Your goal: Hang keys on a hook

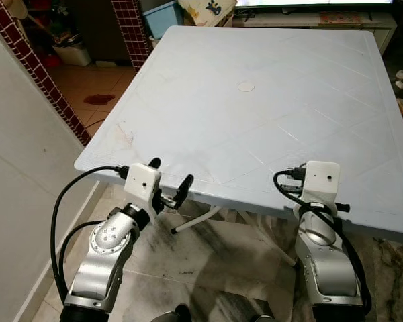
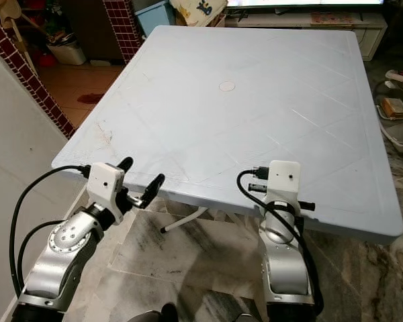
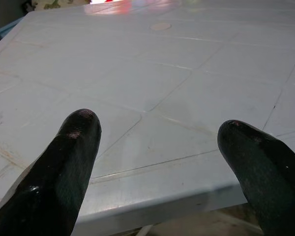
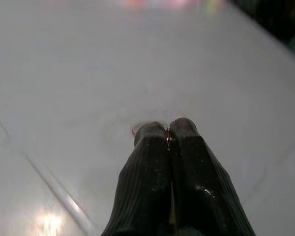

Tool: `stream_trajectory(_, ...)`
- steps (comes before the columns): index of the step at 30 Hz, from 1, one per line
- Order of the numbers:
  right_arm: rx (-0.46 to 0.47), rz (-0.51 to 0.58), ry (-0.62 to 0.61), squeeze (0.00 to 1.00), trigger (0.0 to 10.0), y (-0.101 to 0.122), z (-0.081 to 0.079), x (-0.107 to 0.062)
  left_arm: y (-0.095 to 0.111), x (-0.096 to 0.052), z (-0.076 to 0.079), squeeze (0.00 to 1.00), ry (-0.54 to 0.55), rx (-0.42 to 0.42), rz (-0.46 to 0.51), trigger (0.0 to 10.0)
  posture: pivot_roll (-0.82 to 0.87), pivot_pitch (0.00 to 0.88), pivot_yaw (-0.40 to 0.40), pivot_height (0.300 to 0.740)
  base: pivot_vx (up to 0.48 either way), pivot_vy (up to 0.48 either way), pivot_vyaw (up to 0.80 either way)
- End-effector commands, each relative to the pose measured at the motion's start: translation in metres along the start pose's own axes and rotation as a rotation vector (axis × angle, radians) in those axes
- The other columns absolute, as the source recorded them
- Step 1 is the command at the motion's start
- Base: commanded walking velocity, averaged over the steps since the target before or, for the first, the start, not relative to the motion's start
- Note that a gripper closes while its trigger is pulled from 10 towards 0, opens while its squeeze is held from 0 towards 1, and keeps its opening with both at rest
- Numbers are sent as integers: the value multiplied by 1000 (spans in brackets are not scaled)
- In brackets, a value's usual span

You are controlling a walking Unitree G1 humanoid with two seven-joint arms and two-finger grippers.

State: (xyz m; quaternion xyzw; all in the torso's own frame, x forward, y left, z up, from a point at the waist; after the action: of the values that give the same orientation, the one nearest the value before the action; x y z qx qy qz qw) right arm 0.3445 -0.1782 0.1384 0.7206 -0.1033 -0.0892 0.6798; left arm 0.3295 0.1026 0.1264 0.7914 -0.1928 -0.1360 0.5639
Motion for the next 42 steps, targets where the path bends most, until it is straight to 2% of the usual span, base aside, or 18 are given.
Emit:
stream_trajectory(1,-39,126,80,0,8039,25,-20,-1,-4,-2,-8,0,26,12,-13,10000,-91,124,125,740,0,0,0)
stream_trajectory(2,-60,156,98,0,10000,30,-24,-1,-4,-1,-8,0,28,12,-12,10000,-90,123,124,740,0,0,0)
stream_trajectory(4,-95,218,140,0,10000,41,-33,-3,-4,-1,-9,0,36,10,-9,10000,-90,121,123,740,0,0,0)
stream_trajectory(13,-119,278,238,0,10000,50,-53,-5,-4,0,-9,0,53,8,-7,10000,-83,112,108,740,0,0,0)
stream_trajectory(22,-85,284,305,0,10000,56,-69,0,-6,-1,-6,0,77,-6,-8,10000,-71,107,72,740,0,0,0)
stream_trajectory(26,-39,288,369,0,10000,62,-87,-1,-9,-5,-7,0,110,-8,-16,10000,-57,103,59,740,0,0,0)
stream_trajectory(28,-32,289,374,0,10000,63,-88,-1,-8,-5,-8,0,120,-7,-13,10000,-51,103,55,740,0,0,0)
stream_trajectory(32,-27,314,424,0,10000,68,-95,-6,-8,-8,-27,0,239,15,-24,10000,-40,100,42,740,0,0,0)
stream_trajectory(36,-65,313,449,0,10000,65,-100,-7,-10,-10,-32,0,272,15,-36,10000,-40,99,38,740,0,0,800)
stream_trajectory(42,-52,313,448,0,10000,65,-101,-7,-11,-8,-38,0,309,40,-49,10000,-50,101,41,740,0,0,800)
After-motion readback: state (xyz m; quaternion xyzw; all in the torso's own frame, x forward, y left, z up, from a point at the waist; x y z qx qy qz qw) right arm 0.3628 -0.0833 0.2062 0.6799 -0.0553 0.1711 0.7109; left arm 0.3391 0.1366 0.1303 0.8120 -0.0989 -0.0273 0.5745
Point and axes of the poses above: a point about 5 cm out from each wrist's last joint towards the gripper, its own x axis pointing out of the wrist towards the gripper, its own y axis along the axis of the wrist's last joint, z = x × y, the point moved 5 cm from there along x, pointing out of the wrist towards the gripper, and after that the axes turned 15 degrees about x, right-handed, at the moved point
